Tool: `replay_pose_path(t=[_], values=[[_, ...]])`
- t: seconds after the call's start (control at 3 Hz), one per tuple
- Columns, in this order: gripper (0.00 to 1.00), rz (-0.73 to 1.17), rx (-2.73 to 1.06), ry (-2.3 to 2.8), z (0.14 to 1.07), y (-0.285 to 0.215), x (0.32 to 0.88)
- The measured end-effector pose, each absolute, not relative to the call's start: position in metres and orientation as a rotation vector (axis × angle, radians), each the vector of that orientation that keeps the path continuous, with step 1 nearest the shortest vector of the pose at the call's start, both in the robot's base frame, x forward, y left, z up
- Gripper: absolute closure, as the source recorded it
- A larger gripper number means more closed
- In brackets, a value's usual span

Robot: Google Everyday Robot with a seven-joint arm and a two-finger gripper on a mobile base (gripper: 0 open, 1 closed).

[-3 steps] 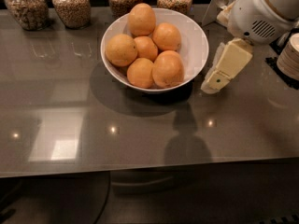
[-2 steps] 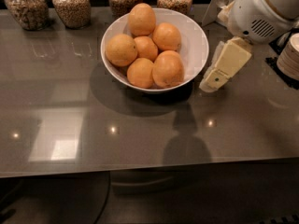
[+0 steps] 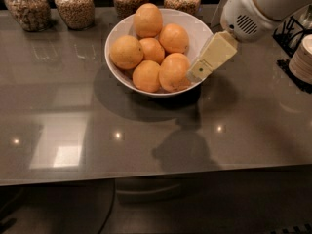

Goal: Pick orange from white bowl

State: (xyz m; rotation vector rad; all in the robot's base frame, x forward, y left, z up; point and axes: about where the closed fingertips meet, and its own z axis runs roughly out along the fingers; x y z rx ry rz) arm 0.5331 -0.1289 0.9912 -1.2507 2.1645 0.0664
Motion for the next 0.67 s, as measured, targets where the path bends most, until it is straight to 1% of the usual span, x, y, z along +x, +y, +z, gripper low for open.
replay_pose_path(t=[0.33, 0.67], values=[[0.0, 0.103, -1.097, 2.217, 0.986, -0.122, 0.555], [0.1, 0.159, -0.977, 2.237, 0.979, -0.113, 0.575]])
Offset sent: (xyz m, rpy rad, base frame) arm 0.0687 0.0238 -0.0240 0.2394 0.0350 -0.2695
